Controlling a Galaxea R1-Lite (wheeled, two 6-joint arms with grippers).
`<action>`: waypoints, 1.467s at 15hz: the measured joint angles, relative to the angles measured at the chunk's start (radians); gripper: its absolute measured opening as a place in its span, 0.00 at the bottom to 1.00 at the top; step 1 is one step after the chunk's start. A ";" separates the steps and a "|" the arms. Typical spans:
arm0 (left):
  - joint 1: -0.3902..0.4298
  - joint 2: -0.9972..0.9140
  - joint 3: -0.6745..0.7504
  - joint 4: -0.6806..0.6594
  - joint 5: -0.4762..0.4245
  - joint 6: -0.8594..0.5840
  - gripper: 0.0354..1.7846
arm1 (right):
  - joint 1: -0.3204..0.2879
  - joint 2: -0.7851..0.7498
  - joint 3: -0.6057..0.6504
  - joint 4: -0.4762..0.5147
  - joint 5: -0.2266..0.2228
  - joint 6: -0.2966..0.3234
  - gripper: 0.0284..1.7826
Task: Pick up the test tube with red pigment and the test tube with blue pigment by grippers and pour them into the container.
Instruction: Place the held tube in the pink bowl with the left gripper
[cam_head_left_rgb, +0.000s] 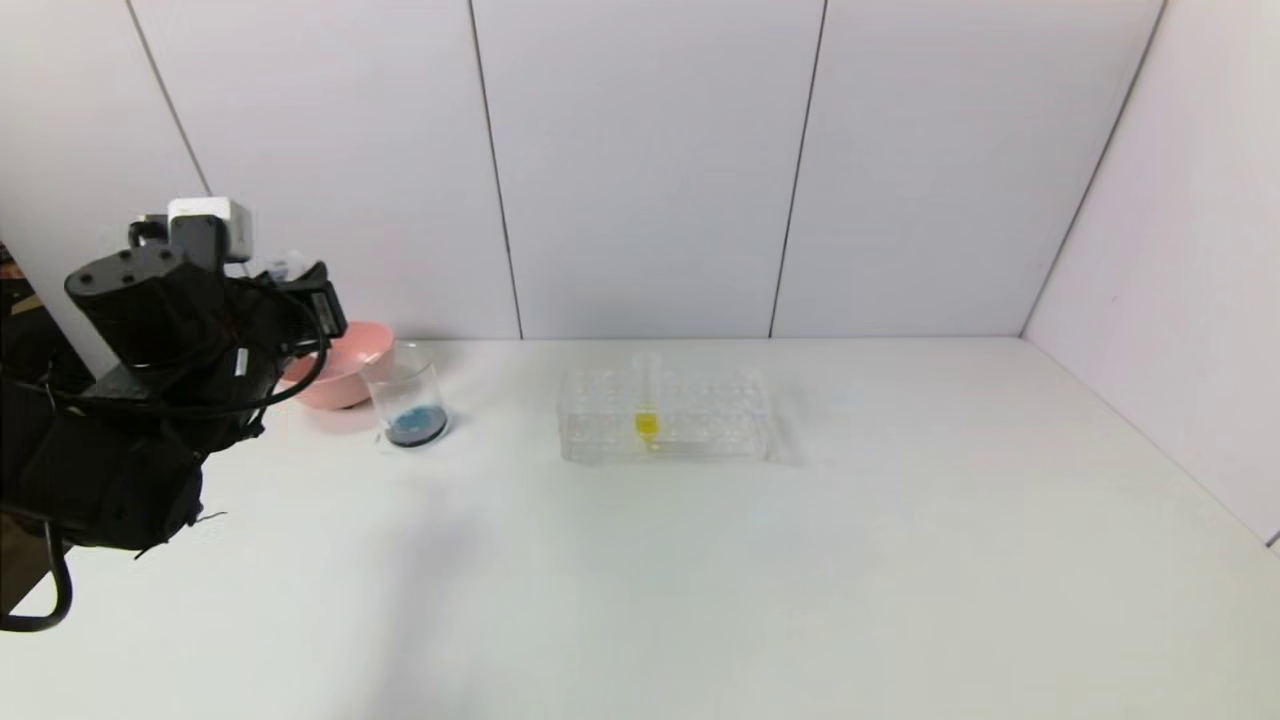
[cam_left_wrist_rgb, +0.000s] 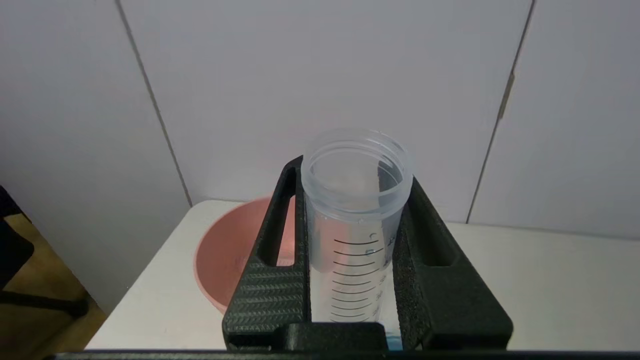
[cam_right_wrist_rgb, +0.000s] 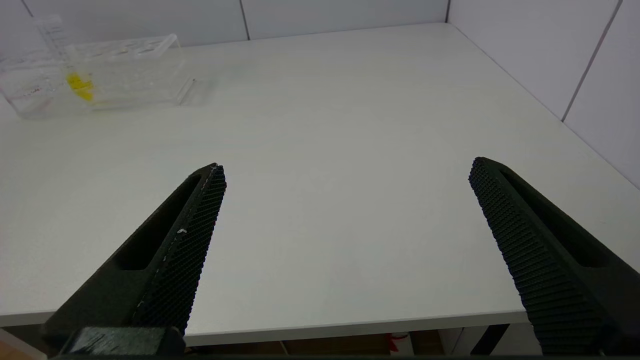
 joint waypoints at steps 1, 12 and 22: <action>0.015 0.003 0.024 -0.065 0.000 -0.003 0.25 | 0.000 0.000 0.000 0.000 0.000 0.000 1.00; 0.137 0.343 -0.441 0.146 -0.034 -0.040 0.25 | 0.000 0.000 0.000 0.000 0.000 0.000 1.00; 0.138 0.414 -0.505 0.187 -0.034 -0.046 0.37 | 0.000 0.000 0.000 0.000 0.000 0.000 1.00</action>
